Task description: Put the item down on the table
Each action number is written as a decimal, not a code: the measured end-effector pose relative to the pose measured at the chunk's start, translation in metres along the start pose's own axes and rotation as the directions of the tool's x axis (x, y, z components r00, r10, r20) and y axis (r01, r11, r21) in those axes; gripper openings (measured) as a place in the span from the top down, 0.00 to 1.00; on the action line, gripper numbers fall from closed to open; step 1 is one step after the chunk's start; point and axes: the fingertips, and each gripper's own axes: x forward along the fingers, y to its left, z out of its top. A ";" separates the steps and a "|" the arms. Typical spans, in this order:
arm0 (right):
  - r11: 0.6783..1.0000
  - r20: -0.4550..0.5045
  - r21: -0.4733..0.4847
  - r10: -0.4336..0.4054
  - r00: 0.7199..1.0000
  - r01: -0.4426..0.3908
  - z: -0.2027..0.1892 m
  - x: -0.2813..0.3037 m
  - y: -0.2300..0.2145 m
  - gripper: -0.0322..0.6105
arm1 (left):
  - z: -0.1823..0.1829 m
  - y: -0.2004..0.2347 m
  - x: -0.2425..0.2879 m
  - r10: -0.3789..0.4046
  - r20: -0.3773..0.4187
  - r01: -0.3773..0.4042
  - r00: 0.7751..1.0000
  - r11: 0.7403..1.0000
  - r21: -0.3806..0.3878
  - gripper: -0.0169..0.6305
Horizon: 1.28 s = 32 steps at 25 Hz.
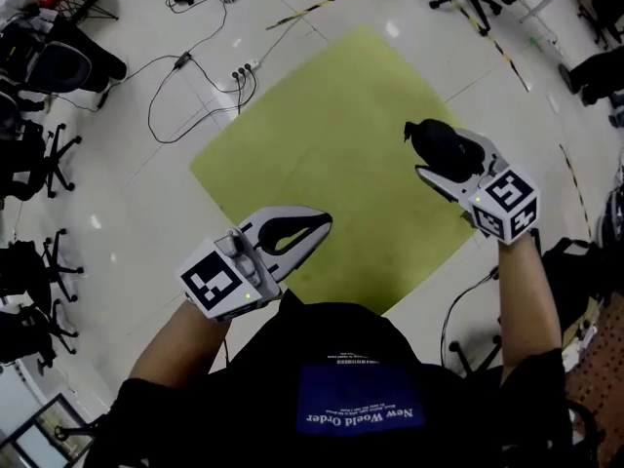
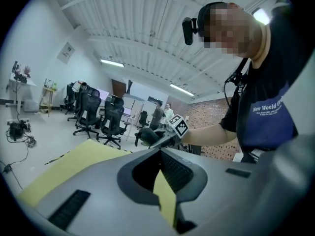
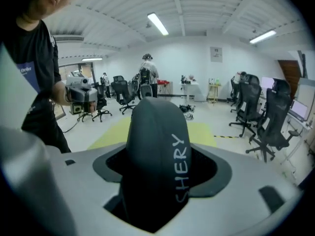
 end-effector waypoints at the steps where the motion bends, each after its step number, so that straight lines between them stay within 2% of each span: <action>1: 1.000 -0.033 -0.009 0.005 0.999 -0.005 -0.013 0.013 -0.002 0.46 | -0.006 0.002 0.004 -0.010 -0.007 0.010 1.000 1.000 0.000 0.98; 6: 0.998 -0.180 -0.043 0.031 0.983 -0.039 -0.072 0.062 -0.001 0.46 | -0.032 0.015 0.018 -0.047 -0.032 0.045 0.998 0.998 -0.046 0.98; 13: 0.996 -0.297 -0.089 -0.011 0.955 -0.016 -0.125 0.089 -0.014 0.46 | -0.051 0.031 0.032 -0.068 -0.050 0.064 0.996 0.995 -0.077 0.98; 25: 0.993 -0.353 -0.104 0.011 0.936 -0.051 -0.151 0.102 -0.010 0.45 | -0.058 0.031 0.036 -0.065 -0.055 0.059 0.996 0.993 -0.099 0.98; 29: 0.995 -0.358 -0.088 0.018 0.933 -0.053 -0.154 0.103 -0.007 0.40 | -0.061 0.026 0.036 -0.068 -0.053 0.062 0.996 0.993 -0.096 0.98; 32: 0.994 -0.353 -0.101 0.011 0.936 -0.049 -0.152 0.100 -0.007 0.30 | -0.060 0.023 0.035 -0.066 -0.053 0.061 0.996 0.994 -0.095 0.98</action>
